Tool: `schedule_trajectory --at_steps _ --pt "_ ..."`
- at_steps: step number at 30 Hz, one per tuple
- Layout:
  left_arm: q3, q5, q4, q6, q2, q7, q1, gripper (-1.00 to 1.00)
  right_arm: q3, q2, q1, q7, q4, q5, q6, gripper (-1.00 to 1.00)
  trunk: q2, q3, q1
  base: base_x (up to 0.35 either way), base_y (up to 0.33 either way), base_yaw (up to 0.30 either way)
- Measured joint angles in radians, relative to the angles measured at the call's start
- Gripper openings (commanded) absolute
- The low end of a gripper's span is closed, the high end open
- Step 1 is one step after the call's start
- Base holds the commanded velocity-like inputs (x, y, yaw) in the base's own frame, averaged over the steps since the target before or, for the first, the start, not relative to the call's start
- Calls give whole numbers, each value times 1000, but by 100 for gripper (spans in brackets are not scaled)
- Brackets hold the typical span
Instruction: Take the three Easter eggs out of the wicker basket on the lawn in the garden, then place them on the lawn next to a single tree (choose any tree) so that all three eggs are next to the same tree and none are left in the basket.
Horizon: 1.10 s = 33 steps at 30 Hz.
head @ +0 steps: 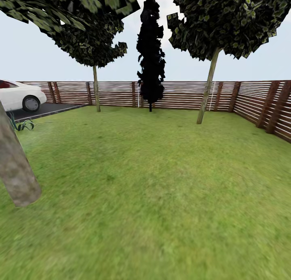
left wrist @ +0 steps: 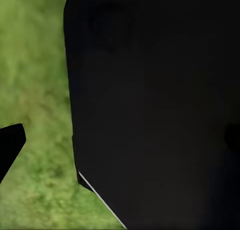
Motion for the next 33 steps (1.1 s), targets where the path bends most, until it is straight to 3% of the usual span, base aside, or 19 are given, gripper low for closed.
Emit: schedule_trajectory --at_steps 9,13,19,26,33 --pt "2 1 -11 -1 50 1 51 100 -2 -50 6 5 10 2 -1 100 0 0 0 0 0 0" --pt "1 1 -11 -1 55 1 74 100 1 -72 6 1 9 0 -2 100 0 0 0 0 0 0" --pt "1 1 -12 -1 57 1 91 100 -1 -72 6 1 9 -4 -3 100 0 0 0 -60 0 0" --pt "3 3 -18 -3 69 -5 91 100 0 -69 6 2 9 -6 -3 100 0 0 1 -315 47 7" --pt "3 3 -23 -3 69 -6 91 100 -4 -54 6 -1 11 -8 1 100 0 0 1 -339 8 210"
